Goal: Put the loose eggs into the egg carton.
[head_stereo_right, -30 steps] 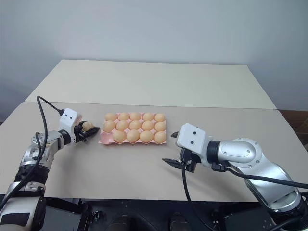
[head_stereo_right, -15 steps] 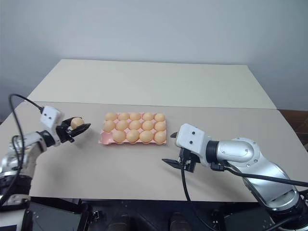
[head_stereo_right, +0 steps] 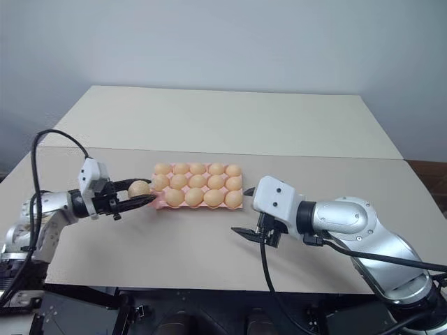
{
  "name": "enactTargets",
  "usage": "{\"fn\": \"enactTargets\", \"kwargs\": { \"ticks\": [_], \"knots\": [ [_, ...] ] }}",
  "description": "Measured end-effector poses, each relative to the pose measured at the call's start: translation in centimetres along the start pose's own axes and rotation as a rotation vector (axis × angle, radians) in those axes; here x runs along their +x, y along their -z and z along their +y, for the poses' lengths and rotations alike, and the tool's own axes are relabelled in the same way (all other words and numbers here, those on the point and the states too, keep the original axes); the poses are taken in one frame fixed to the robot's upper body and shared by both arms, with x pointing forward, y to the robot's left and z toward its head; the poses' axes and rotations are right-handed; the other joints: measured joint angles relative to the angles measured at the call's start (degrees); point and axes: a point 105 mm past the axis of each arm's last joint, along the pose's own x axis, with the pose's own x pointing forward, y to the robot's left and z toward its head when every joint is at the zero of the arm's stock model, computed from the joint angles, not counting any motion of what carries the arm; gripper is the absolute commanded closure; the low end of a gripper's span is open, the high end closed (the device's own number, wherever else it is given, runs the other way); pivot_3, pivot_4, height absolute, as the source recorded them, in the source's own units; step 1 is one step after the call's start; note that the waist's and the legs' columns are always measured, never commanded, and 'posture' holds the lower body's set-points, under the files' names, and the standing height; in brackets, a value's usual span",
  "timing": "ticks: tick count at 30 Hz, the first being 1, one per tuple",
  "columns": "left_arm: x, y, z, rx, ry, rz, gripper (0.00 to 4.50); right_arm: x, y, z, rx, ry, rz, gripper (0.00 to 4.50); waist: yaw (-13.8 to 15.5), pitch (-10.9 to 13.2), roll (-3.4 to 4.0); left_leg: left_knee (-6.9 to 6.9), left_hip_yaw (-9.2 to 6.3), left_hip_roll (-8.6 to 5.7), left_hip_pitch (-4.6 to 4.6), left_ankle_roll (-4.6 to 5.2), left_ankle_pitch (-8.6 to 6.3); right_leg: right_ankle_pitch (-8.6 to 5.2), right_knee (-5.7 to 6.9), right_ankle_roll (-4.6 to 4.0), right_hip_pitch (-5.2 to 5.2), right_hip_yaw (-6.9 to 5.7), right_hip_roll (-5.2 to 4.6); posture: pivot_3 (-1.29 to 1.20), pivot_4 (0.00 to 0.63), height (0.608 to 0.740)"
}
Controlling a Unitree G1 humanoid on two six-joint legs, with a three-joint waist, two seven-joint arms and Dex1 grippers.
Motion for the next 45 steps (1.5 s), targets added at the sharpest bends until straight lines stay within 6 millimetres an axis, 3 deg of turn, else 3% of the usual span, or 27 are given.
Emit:
{"fn": "enactTargets", "kwargs": {
  "ticks": [4,11,21,27,30,35,41,45],
  "knots": [
    [0.7,0.5,0.1,-0.022,-0.002,0.002,2.31,0.0,0.0,-0.1,0.001,0.006,0.002,0.00,-0.2,0.0,0.00,0.00,-0.01,0.00,-0.03,0.00,0.00,0.00,0.00,0.00,-0.04,0.01,0.01,0.00,0.150,0.740],
    [0.8,0.7,1.3,-0.004,-0.036,-0.004,0.04,-0.2,0.1,0.2,0.003,0.023,0.017,0.00,0.1,0.0,0.00,0.00,-0.01,0.00,-0.02,0.00,0.00,0.00,0.00,0.00,-0.02,0.01,0.01,0.00,0.150,0.740],
    [0.7,0.4,1.3,0.020,-0.029,-0.034,0.04,-0.3,0.2,0.2,0.013,0.036,0.021,0.00,0.0,0.0,0.00,0.01,-0.01,0.00,-0.03,0.00,0.00,0.00,0.00,0.00,-0.02,0.01,0.01,0.00,0.150,0.740],
    [-3.1,-1.3,1.1,0.065,-0.071,-0.033,0.04,-0.4,0.2,0.1,0.012,0.035,0.025,0.00,-0.6,0.0,0.00,0.00,-0.01,0.02,-0.02,0.00,0.00,0.00,0.01,0.00,-0.06,0.02,0.00,0.00,0.150,0.740],
    [-5.9,-1.3,0.2,0.068,-0.077,0.039,0.04,-0.6,0.4,0.2,0.021,0.031,0.029,0.00,-0.9,0.0,0.01,-0.01,0.00,0.03,-0.01,0.00,0.00,0.00,-0.01,0.00,-0.04,0.03,-0.01,0.00,0.150,0.740],
    [-8.9,-1.7,-2.0,0.061,-0.039,0.096,0.04,-1.5,1.0,0.4,0.024,0.000,0.051,0.00,-0.5,0.0,0.01,-0.02,0.03,0.05,0.00,0.00,0.00,-0.01,-0.04,0.01,-0.03,0.01,-0.01,0.00,0.150,0.740],
    [-10.8,-3.7,-4.1,0.043,-0.012,0.099,0.04,-2.8,1.8,0.0,0.014,-0.025,0.076,0.00,0.0,0.0,0.01,-0.03,0.04,0.06,0.10,0.00,0.00,-0.02,-0.05,0.01,0.06,0.01,-0.01,0.00,0.150,0.740],
    [-11.4,-3.5,-5.1,0.020,-0.028,0.142,0.04,-3.2,2.1,-0.1,0.013,-0.050,0.073,0.00,-0.1,0.0,0.01,-0.05,0.06,0.07,0.08,0.00,-0.01,-0.02,-0.08,0.01,0.02,0.02,0.00,0.00,0.150,0.740]
  ]
}}
